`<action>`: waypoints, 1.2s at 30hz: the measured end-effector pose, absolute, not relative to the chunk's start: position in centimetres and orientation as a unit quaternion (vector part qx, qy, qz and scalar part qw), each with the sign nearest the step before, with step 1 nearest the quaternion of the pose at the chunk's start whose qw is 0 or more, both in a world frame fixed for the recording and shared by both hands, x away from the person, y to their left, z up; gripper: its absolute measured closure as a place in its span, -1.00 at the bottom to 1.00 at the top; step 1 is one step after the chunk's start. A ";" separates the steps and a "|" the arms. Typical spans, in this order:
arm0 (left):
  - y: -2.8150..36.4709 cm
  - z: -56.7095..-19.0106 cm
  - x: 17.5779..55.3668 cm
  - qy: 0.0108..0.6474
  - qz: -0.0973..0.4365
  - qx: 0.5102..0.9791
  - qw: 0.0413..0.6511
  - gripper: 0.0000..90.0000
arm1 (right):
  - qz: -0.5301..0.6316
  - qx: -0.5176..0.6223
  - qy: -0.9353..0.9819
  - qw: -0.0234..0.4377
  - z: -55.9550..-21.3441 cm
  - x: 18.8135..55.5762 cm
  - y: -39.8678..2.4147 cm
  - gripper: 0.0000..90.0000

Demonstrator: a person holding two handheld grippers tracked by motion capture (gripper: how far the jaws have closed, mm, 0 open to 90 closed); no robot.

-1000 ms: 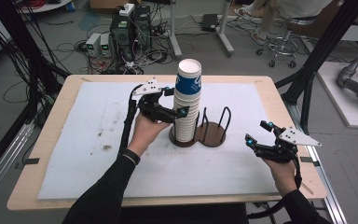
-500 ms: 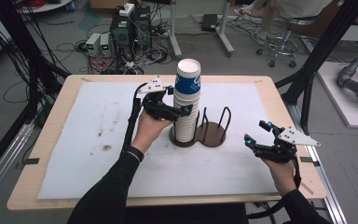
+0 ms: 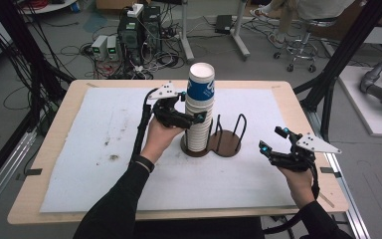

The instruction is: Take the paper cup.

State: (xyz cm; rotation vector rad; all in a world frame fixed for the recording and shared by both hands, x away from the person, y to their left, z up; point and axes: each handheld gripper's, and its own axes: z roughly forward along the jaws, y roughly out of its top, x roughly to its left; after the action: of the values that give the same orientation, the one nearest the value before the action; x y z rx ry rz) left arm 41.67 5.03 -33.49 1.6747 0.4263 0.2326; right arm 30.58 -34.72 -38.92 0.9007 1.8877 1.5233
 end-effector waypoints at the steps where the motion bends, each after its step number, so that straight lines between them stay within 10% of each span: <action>1: 5.0 -33.5 41.7 0.187 0.102 0.736 0.643 -0.77 | 0.568 0.333 0.701 0.274 -38.8 30.6 -34.7 -0.58; 36: 4.8 -33.4 41.7 0.193 0.105 0.736 0.640 -0.76 | 0.612 0.248 0.723 0.205 -27.3 36.8 -26.7 -0.54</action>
State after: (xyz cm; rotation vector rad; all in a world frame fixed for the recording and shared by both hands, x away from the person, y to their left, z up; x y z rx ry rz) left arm 41.73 4.79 -33.36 1.6788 0.4394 0.2392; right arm 36.79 -26.66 -27.29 0.6928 2.0148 1.7053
